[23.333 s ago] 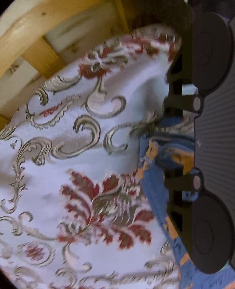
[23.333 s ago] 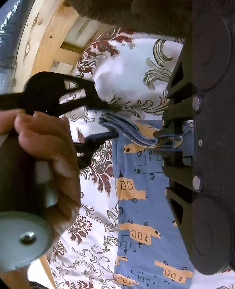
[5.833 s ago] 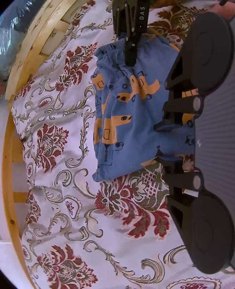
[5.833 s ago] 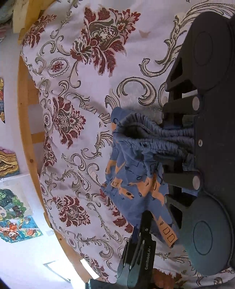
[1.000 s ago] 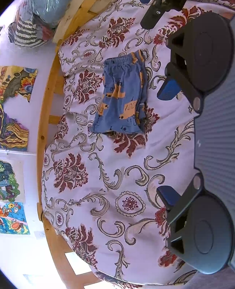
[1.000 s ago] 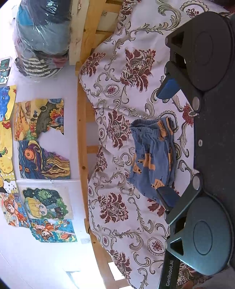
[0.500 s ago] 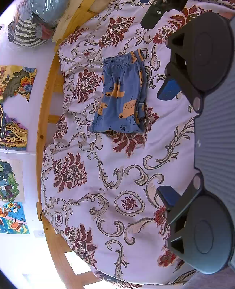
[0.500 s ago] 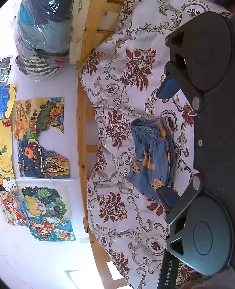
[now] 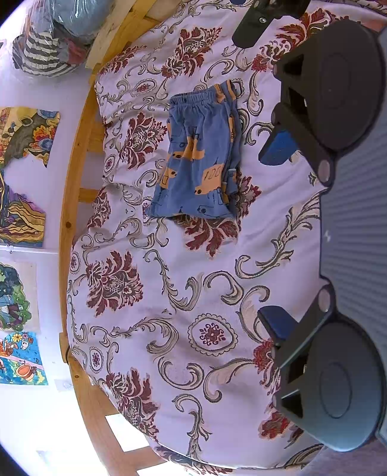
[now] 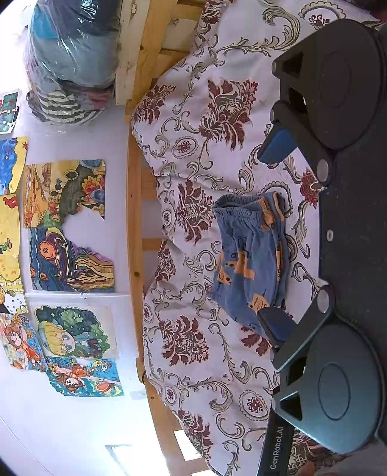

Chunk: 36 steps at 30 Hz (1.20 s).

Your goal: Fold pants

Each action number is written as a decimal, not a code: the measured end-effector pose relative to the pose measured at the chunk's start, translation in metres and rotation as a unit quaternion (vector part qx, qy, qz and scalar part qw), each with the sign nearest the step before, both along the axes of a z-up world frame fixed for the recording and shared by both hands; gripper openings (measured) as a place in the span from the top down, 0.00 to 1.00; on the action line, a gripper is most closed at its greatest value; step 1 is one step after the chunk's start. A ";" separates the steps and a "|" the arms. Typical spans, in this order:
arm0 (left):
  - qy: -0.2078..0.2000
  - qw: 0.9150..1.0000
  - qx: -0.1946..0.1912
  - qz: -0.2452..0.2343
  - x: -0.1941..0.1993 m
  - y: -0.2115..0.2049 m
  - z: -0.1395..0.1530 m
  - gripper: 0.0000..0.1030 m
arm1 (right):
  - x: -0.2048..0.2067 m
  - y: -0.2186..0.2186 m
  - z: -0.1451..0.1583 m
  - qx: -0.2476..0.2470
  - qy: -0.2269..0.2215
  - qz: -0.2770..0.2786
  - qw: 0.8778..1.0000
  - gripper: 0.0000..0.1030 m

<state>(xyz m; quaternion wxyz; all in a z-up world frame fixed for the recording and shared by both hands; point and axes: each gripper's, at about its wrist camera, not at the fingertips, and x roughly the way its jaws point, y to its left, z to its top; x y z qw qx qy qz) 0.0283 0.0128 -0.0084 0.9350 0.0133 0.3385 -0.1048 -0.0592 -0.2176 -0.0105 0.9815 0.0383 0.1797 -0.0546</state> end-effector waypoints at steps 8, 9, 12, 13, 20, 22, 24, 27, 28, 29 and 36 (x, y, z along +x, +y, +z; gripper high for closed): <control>0.007 1.000 0.007 0.001 -0.001 0.000 -0.001 0.00 | 0.000 0.001 0.000 -0.001 0.000 0.000 1.000 0.01; 0.007 1.000 0.009 0.001 -0.001 0.000 -0.002 0.00 | 0.000 0.001 0.000 -0.001 0.001 0.000 1.000 0.01; 0.006 1.000 0.017 0.000 -0.001 -0.002 0.000 0.00 | 0.000 0.001 0.000 -0.002 0.001 0.000 1.000 0.01; 0.005 1.000 0.019 -0.001 -0.001 -0.003 0.000 0.00 | 0.000 0.002 0.000 -0.001 0.000 0.000 1.000 0.01; 0.003 0.999 0.031 -0.011 -0.003 -0.006 0.000 0.00 | -0.001 0.002 -0.001 -0.005 0.000 0.002 1.000 0.01; 0.003 0.999 0.031 -0.011 -0.003 -0.006 0.000 0.00 | -0.001 0.003 -0.001 -0.005 0.000 0.002 1.000 0.01; 0.004 0.999 0.031 -0.011 -0.003 -0.006 0.000 0.00 | 0.000 0.003 -0.001 -0.005 0.000 0.002 1.000 0.01; 0.004 0.999 0.030 -0.011 -0.002 -0.006 0.001 0.00 | -0.001 0.003 -0.001 -0.005 0.000 0.002 1.000 0.01; 0.004 0.999 0.031 -0.012 -0.002 -0.006 0.001 0.00 | 0.000 0.004 -0.001 -0.005 0.000 0.001 1.000 0.01; 0.004 0.999 0.031 -0.011 -0.002 -0.006 0.001 0.00 | -0.001 0.003 -0.001 -0.006 0.000 0.001 1.000 0.01; 0.005 0.999 0.031 -0.012 -0.002 -0.006 0.000 0.00 | 0.000 0.005 -0.001 -0.007 0.001 0.001 1.000 0.01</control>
